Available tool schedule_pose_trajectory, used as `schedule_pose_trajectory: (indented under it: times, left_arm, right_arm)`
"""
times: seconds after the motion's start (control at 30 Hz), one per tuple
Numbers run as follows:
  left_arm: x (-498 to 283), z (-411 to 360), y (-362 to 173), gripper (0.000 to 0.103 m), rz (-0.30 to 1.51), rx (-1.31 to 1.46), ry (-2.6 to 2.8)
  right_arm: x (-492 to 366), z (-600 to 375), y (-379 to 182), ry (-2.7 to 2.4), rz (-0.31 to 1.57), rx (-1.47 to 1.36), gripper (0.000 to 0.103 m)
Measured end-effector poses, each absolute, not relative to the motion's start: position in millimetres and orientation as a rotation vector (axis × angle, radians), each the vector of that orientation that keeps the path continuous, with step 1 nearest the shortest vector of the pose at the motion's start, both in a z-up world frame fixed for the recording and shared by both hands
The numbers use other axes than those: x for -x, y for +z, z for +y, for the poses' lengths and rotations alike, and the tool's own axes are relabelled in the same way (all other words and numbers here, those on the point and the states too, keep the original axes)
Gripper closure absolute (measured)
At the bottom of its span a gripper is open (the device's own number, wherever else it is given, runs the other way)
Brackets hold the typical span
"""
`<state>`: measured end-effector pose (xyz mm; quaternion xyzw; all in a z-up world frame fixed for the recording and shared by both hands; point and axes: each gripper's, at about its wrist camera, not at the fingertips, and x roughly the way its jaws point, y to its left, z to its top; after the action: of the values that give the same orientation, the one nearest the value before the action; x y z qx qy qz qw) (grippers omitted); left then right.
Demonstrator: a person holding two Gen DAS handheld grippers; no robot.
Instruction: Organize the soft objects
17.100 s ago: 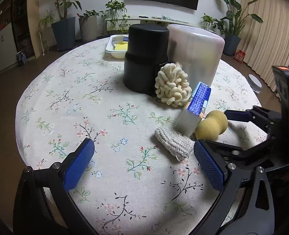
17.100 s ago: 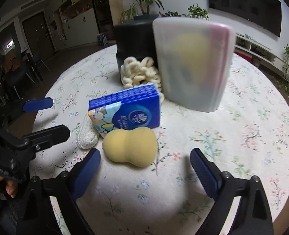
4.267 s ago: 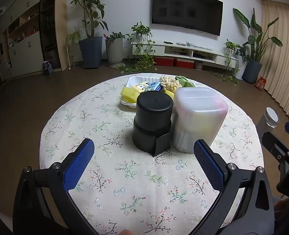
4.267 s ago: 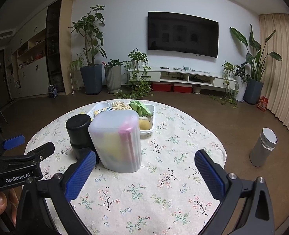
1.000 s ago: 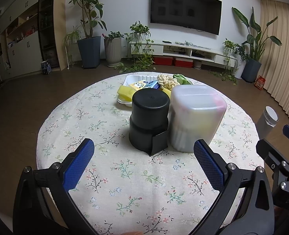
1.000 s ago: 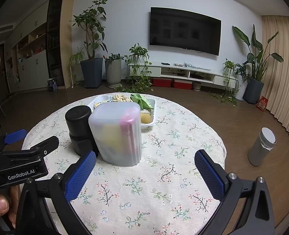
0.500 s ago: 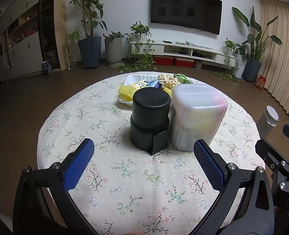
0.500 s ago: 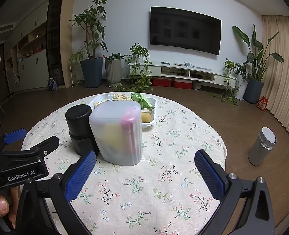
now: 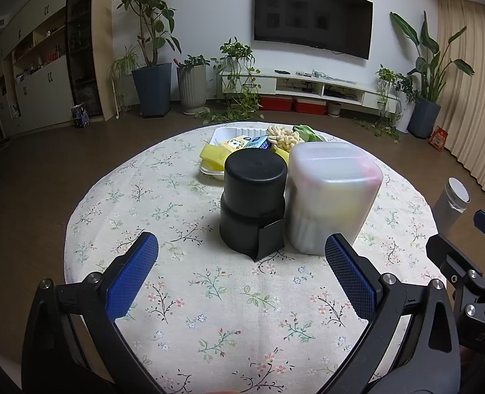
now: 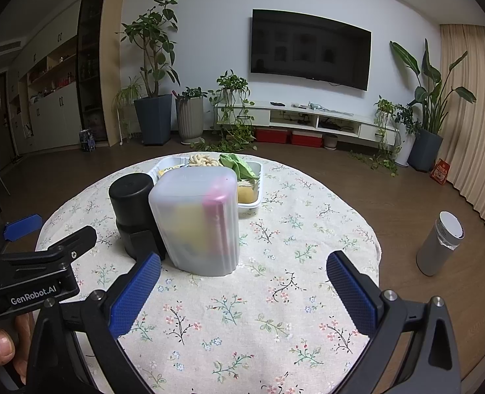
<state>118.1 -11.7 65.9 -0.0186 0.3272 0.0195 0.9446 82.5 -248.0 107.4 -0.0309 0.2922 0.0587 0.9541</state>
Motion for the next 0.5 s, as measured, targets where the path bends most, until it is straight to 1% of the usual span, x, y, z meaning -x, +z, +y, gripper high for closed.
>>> schedule_pose_trajectory:
  times: [0.5]
  left_arm:
    - [-116.1,-13.0,65.4,0.000,0.660,0.029,0.060]
  right_arm:
    - [-78.0,-258.3,102.1,0.118,0.626,0.066,0.000]
